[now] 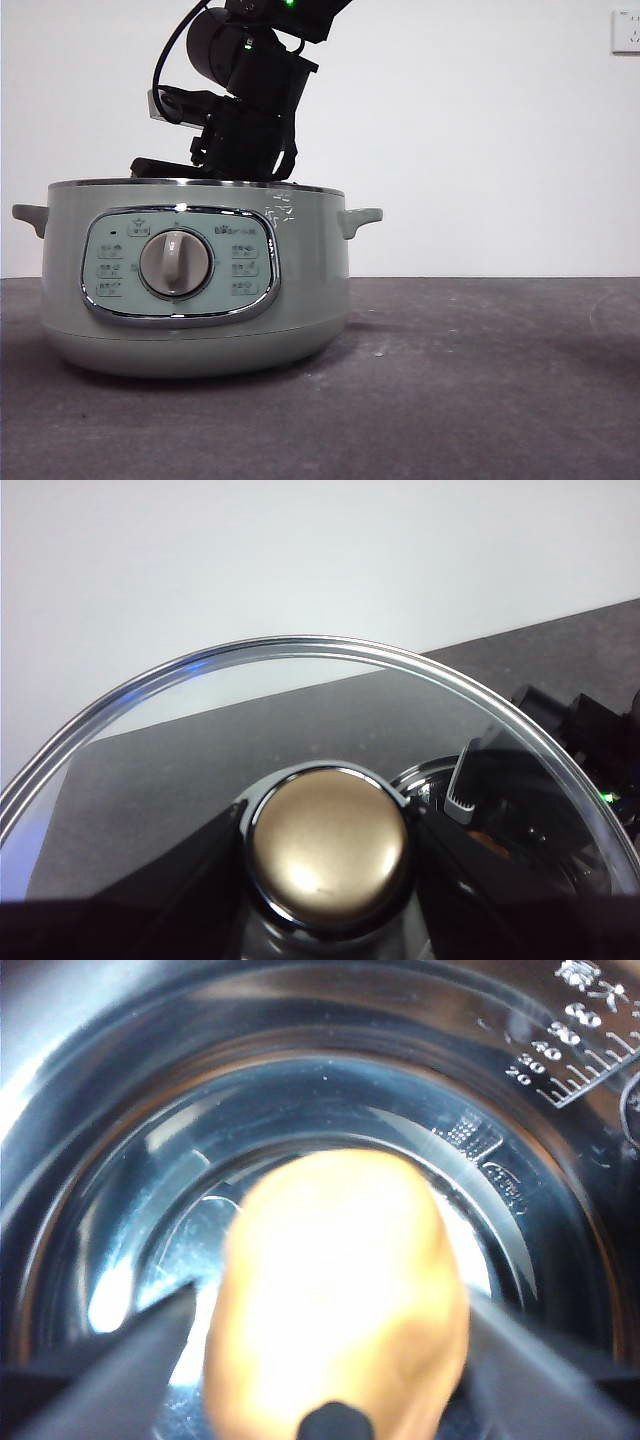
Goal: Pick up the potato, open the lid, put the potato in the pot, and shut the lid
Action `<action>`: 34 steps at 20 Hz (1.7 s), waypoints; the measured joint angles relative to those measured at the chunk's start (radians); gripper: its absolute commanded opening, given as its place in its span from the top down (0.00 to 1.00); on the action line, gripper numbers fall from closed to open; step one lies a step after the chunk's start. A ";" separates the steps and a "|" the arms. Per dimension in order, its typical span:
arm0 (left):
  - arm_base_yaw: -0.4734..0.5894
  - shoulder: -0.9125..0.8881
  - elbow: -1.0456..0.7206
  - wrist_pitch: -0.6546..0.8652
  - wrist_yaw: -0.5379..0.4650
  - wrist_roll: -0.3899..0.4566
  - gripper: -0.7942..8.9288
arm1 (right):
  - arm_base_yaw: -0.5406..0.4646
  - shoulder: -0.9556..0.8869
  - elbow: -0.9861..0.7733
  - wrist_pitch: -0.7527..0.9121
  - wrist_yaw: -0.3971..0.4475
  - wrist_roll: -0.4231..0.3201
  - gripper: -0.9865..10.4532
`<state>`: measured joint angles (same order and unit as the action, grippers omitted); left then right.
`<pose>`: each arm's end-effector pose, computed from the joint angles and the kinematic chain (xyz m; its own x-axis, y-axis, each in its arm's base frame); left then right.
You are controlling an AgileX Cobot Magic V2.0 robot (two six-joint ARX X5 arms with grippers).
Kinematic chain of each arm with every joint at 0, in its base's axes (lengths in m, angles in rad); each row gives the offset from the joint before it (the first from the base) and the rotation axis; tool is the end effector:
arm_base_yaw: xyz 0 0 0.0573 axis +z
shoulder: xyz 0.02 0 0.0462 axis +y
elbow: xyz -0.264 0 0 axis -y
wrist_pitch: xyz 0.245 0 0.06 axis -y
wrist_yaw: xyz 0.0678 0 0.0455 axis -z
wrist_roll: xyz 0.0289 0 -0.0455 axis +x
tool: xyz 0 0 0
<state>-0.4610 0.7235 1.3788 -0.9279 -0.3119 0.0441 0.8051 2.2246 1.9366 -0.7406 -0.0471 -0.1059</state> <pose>0.0681 -0.0239 0.4495 0.9574 -0.1329 -0.2562 0.1692 0.9776 0.1250 0.3333 0.3487 0.2182 0.3233 0.4042 -0.8556 -0.7956 0.6057 -0.0144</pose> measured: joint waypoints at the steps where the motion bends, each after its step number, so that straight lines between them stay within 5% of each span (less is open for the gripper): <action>1: 0.000 0.002 0.000 -0.004 0.000 0.000 0.93 | 0.000 0.000 0.000 0.002 0.002 0.000 0.44; 7: 0.000 0.029 0.000 -0.004 -0.022 0.000 0.93 | 0.000 -0.053 0.000 -0.051 0.003 0.005 0.45; 11: 0.000 0.099 0.000 0.017 -0.021 0.000 0.93 | -0.021 -0.278 0.000 -0.200 0.124 0.016 0.45; 15: 0.000 0.212 0.000 0.068 -0.013 0.000 0.93 | -0.091 -0.515 0.000 -0.282 0.142 0.029 0.45; 23: 0.000 0.476 0.000 0.215 0.236 -0.008 0.93 | -0.112 -0.838 0.000 -0.294 0.155 0.062 0.45; 34: -0.001 0.712 0.000 0.283 0.278 -0.063 0.93 | -0.112 -0.964 0.000 -0.348 0.156 0.076 0.45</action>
<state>-0.4622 1.4357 1.3788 -0.6453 -0.0338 -0.0193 0.6933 1.2606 1.9366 -1.0885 0.1093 -0.0296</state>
